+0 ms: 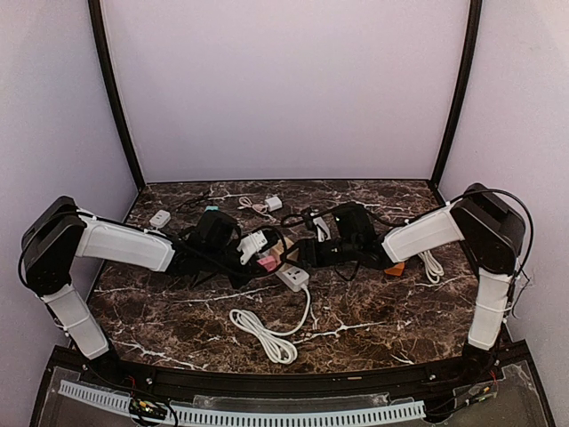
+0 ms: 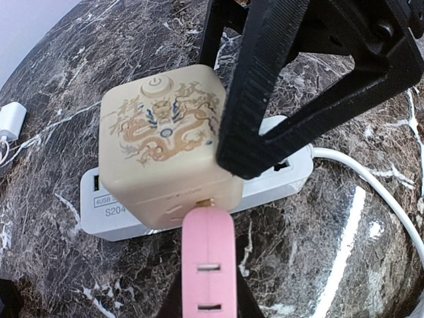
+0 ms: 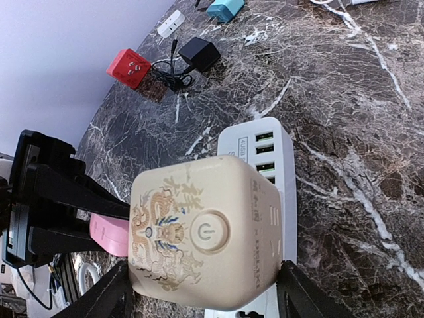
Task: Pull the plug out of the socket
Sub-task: Remove the plug from the socket.
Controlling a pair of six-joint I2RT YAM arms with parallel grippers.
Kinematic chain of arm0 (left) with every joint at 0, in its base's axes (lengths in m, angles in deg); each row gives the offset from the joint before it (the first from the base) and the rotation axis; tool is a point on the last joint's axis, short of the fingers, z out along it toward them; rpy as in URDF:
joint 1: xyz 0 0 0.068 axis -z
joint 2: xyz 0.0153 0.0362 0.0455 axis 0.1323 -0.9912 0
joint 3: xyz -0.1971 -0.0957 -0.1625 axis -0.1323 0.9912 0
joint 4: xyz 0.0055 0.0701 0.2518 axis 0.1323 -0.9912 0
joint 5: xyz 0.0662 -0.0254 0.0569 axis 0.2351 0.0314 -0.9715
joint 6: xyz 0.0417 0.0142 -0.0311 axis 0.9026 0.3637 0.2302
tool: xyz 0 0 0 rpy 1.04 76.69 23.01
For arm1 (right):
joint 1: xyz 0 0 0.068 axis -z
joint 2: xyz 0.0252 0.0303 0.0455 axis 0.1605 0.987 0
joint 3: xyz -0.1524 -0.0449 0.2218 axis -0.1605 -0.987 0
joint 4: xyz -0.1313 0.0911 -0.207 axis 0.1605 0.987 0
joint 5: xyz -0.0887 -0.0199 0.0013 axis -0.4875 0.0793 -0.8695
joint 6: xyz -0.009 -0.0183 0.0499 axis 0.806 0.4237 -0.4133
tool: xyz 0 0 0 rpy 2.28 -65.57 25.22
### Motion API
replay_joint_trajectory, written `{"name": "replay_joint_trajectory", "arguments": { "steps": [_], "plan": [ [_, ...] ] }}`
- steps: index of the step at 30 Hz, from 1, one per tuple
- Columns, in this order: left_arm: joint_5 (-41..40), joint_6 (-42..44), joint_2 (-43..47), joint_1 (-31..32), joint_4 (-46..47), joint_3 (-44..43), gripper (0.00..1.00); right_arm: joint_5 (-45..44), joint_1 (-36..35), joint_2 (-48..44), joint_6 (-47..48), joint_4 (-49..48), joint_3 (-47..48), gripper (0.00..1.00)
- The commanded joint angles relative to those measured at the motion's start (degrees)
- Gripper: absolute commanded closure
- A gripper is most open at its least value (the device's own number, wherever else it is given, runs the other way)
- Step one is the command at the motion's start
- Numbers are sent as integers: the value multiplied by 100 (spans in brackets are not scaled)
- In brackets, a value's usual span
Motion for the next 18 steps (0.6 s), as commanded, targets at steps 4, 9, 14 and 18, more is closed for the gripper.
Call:
{"name": "replay_joint_trajectory", "arguments": {
  "steps": [4,9,14,18],
  "plan": [
    [107,89,-301,-104,-300,-27,99,-349,87,181,13,273,83,28],
    [400,-35,-598,-96,-117,-278,98,-348,23,262,59,332,331,24],
    [535,-138,-726,-94,40,-360,98,-469,22,285,171,500,482,22],
    [590,-172,-795,-67,16,-448,97,-551,15,408,246,562,580,19]
  ]
}}
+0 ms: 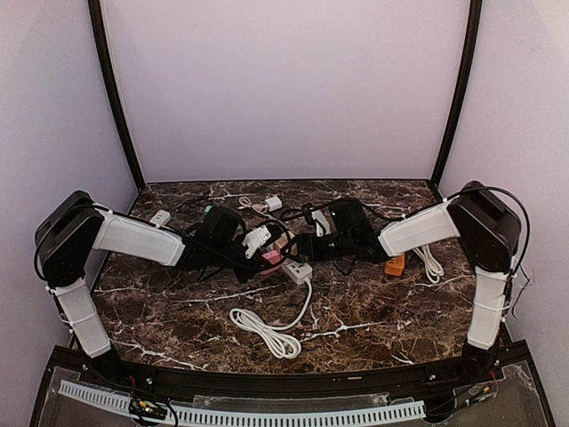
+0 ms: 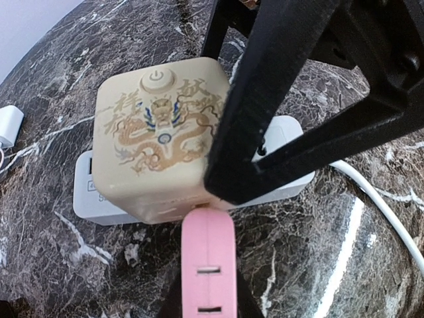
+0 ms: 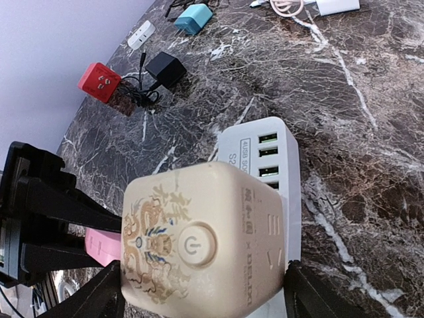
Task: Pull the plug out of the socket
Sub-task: Remove the plug from the socket.
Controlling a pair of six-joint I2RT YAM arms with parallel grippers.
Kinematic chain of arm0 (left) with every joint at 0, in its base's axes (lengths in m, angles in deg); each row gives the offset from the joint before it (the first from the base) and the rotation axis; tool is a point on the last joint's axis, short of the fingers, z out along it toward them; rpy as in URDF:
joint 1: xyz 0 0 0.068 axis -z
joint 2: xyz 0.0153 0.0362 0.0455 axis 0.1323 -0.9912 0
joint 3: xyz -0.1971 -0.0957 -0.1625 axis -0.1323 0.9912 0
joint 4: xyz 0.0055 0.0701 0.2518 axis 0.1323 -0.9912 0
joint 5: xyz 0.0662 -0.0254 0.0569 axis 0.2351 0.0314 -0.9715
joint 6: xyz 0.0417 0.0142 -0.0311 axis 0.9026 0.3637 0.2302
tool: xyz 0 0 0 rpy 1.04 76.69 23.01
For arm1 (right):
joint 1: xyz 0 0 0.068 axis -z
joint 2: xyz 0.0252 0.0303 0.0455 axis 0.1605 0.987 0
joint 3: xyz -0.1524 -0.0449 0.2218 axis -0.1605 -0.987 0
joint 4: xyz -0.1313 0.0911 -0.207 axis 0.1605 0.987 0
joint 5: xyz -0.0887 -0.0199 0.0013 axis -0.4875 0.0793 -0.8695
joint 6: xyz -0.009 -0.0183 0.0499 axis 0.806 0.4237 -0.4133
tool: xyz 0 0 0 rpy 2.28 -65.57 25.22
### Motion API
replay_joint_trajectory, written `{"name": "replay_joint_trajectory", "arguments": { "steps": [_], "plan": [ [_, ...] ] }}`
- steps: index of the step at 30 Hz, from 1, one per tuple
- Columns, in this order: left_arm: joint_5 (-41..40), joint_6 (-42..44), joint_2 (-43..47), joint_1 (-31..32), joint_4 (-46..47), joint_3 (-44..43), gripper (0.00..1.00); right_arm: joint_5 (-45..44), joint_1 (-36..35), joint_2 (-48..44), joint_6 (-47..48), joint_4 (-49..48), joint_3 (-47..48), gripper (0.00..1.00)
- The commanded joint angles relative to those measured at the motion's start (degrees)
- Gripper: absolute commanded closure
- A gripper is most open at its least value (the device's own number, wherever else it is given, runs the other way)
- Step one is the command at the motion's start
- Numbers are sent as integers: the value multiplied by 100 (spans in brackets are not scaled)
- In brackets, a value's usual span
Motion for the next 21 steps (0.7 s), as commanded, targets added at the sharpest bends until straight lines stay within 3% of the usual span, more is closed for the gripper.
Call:
{"name": "replay_joint_trajectory", "arguments": {
  "steps": [1,21],
  "plan": [
    [276,-91,-217,66,-286,-68,97,-243,-8,281,126,160,187,18],
    [279,-156,329,-15,-173,466,99,-1201,71,371,320,357,-59,36]
  ]
}}
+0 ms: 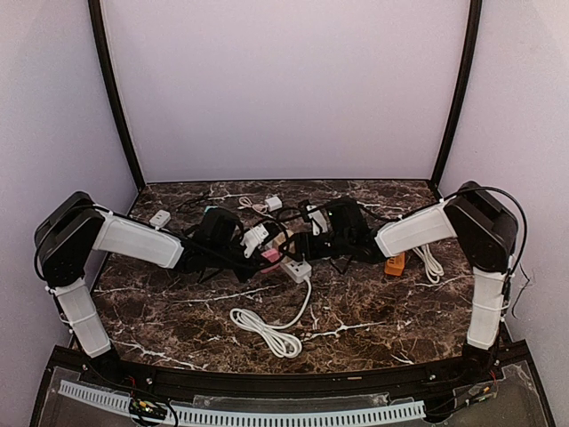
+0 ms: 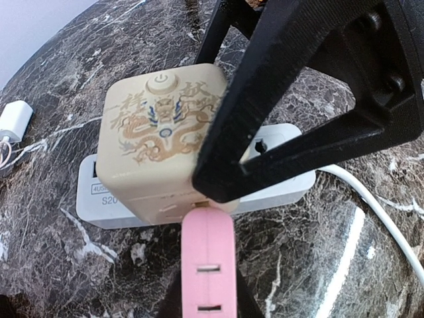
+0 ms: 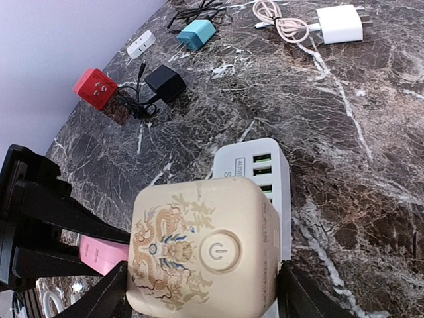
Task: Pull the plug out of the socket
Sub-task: Remove the plug from the socket.
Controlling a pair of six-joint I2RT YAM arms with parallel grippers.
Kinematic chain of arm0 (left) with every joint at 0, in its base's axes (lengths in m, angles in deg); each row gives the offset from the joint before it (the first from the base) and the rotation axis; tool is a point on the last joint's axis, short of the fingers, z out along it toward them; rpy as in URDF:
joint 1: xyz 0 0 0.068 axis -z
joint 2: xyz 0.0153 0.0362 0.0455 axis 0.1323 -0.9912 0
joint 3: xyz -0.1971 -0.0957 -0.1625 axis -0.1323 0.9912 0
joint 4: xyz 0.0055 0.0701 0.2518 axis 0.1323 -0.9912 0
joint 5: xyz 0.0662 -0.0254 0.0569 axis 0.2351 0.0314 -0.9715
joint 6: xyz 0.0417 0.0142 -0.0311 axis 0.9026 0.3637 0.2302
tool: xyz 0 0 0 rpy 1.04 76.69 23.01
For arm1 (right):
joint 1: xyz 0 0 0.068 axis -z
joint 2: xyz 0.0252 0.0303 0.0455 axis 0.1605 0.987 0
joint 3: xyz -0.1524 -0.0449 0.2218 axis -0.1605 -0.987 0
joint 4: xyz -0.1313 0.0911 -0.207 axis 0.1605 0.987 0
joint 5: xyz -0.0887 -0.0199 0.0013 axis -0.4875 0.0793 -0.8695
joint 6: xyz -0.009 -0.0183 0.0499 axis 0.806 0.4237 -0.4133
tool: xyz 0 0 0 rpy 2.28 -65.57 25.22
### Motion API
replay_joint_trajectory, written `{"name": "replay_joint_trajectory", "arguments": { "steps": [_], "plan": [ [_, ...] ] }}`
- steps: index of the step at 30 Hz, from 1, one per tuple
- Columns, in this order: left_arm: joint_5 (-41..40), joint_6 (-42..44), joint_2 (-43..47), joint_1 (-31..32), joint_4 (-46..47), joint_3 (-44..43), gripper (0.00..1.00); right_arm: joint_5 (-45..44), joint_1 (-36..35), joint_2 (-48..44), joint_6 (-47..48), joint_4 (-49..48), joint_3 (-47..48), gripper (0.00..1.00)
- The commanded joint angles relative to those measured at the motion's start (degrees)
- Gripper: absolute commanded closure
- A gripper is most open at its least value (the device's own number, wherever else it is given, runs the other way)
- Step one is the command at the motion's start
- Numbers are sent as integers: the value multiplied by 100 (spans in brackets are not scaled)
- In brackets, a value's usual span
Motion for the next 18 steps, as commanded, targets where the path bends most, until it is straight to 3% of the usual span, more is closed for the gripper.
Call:
{"name": "replay_joint_trajectory", "arguments": {
  "steps": [1,9,18],
  "plan": [
    [367,85,409,-43,-588,358,99,-702,102,256,-40,519,-196,36],
    [775,297,765,-398,-1394,222,99,-796,106,320,104,548,-263,40],
    [1196,320,406,-404,-2376,-484,98,-808,81,304,143,549,-300,41]
  ]
}}
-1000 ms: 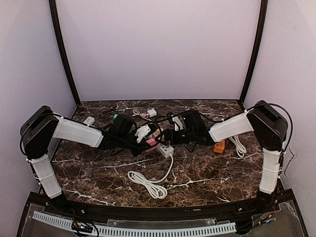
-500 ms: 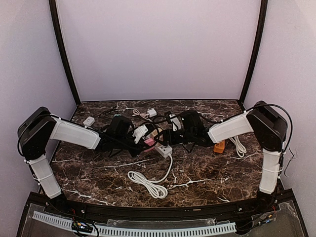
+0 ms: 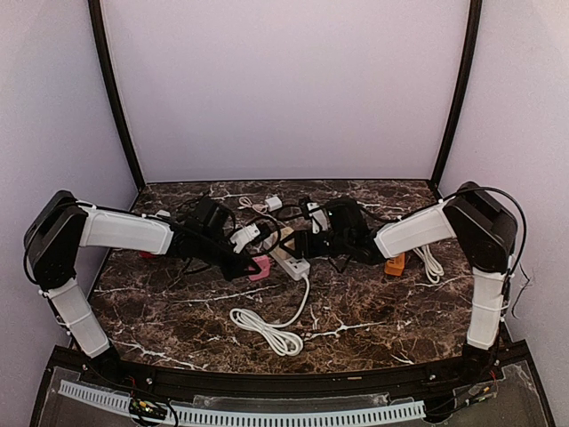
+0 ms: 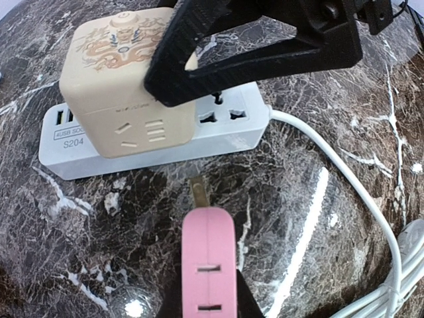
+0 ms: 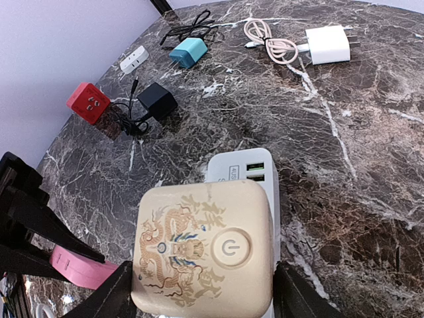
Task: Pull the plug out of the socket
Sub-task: Remove the plug from the socket.
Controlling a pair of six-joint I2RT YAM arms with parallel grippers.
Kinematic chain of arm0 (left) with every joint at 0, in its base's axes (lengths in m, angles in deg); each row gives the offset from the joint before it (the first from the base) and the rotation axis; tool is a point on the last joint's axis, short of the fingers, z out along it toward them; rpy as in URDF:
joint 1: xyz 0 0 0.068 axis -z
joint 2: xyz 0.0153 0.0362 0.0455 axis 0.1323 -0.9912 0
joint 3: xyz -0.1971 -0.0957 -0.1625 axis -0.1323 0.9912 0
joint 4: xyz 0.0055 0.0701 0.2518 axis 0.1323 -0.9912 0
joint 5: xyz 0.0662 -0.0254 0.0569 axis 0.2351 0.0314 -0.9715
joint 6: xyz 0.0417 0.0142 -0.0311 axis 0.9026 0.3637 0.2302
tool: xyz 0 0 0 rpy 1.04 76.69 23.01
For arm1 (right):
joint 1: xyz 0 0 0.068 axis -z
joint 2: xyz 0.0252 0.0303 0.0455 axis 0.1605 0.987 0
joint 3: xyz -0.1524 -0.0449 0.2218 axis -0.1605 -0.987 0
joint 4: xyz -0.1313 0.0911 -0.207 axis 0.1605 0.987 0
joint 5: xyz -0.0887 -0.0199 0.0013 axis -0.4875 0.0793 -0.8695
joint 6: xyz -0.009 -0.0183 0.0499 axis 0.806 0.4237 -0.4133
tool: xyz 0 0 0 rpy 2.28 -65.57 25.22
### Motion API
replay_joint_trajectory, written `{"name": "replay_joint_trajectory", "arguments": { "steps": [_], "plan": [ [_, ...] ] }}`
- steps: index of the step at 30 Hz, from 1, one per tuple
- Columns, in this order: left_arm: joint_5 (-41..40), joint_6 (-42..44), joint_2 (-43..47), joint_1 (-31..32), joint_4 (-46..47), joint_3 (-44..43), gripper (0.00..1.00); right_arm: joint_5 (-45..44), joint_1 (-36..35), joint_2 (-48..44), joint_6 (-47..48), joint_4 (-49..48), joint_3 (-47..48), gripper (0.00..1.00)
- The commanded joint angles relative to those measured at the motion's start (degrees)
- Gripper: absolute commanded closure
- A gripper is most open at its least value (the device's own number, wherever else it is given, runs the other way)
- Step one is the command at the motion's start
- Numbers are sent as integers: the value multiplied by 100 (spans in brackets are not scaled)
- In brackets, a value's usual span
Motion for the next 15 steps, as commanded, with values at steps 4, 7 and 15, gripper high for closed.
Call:
{"name": "replay_joint_trajectory", "arguments": {
  "steps": [4,7,15],
  "plan": [
    [274,36,333,-7,-514,84,98,-350,119,151,80,755,-264,34],
    [228,-54,601,-5,-357,259,98,-243,106,-73,122,716,-276,25],
    [225,-236,1294,0,182,735,99,52,28,-910,226,614,-229,13]
  ]
}}
